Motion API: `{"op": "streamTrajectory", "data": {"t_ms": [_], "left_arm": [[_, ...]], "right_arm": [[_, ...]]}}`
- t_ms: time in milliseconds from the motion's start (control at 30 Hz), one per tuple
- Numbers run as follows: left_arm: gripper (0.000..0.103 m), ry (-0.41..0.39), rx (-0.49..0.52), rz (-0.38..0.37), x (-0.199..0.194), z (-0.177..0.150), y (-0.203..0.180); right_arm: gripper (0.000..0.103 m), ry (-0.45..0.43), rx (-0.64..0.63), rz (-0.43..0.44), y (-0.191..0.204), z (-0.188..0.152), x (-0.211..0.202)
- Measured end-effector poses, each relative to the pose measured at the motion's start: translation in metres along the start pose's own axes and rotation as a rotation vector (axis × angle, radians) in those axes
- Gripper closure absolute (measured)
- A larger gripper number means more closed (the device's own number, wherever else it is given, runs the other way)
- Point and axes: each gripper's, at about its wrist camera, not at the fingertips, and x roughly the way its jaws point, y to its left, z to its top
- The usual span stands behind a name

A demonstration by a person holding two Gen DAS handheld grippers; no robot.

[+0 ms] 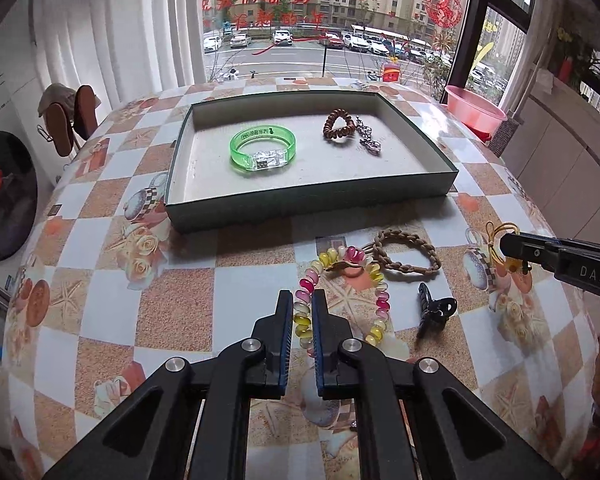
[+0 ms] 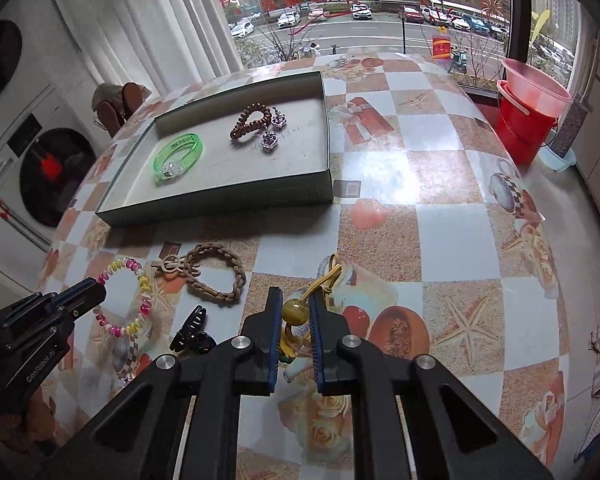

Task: Organize jewelry
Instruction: 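Grasp the pink-yellow beaded bracelet with the left tool while the right tool grasps the yellow hair tie, then carry the beaded bracelet and yellow hair tie over the tray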

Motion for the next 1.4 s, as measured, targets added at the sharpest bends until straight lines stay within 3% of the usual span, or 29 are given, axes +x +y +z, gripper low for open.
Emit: {"op": "streamTrajectory", "data": {"t_ms": [433,800,1167,1400], "left_arm": [[0.081,-0.018,-0.067,-0.037,-0.029,0.020,0.019],[0.081,-0.078,-0.086,-0.018,-0.048,0.063,0.042],[0.081,-0.083,-0.134,0.007,-0.026,0.123,0.067],[0.081,0.006,-0.068,0.028,0.022,0.137,0.060]], "right_arm": [[0.089,-0.022,0.020,0.122,0.017,0.021,-0.038],[0.089,-0.053,0.030,0.222,0.039,0.078,-0.053],[0.089,-0.086,-0.013,0.165,0.050,0.158,-0.042],[0.089,-0.041,-0.029,0.150,0.050,0.188,-0.004]]}}
